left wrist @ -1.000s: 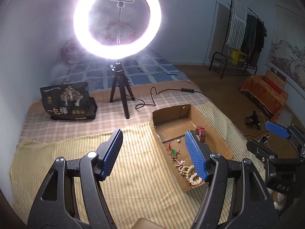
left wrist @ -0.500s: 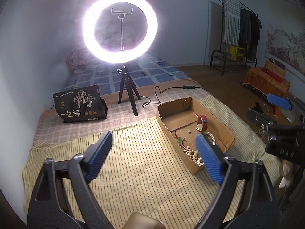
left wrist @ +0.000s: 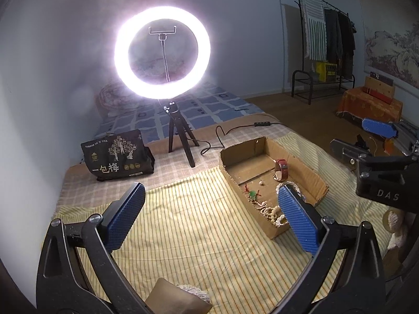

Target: Organize jewelry

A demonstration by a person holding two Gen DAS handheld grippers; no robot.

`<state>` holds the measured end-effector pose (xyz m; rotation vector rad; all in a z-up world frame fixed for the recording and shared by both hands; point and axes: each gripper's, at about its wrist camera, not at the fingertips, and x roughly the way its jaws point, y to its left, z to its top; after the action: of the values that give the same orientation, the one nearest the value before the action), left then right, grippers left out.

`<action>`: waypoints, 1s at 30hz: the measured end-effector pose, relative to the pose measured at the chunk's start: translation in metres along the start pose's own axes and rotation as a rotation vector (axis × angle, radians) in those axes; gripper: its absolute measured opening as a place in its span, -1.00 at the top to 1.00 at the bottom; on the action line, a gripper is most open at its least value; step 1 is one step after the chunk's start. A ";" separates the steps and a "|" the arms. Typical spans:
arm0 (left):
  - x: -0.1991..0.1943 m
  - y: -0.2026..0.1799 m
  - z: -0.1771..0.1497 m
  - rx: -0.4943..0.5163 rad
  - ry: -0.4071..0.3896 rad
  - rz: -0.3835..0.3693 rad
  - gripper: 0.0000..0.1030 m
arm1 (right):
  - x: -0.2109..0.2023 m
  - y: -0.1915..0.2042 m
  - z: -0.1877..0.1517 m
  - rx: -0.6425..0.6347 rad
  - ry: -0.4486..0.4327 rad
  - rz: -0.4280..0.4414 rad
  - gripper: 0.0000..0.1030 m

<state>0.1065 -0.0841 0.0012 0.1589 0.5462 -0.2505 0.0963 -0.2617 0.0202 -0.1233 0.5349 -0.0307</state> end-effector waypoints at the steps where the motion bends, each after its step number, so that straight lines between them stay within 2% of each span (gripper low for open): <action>1: 0.001 0.000 -0.001 0.000 0.004 -0.002 -1.00 | 0.000 -0.001 -0.001 0.001 0.001 0.000 -0.60; 30: 0.003 -0.001 -0.001 0.006 0.014 -0.002 -1.00 | 0.003 0.006 -0.004 -0.029 0.008 0.000 -0.60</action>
<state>0.1083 -0.0851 -0.0016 0.1666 0.5599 -0.2529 0.0966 -0.2567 0.0148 -0.1514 0.5431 -0.0236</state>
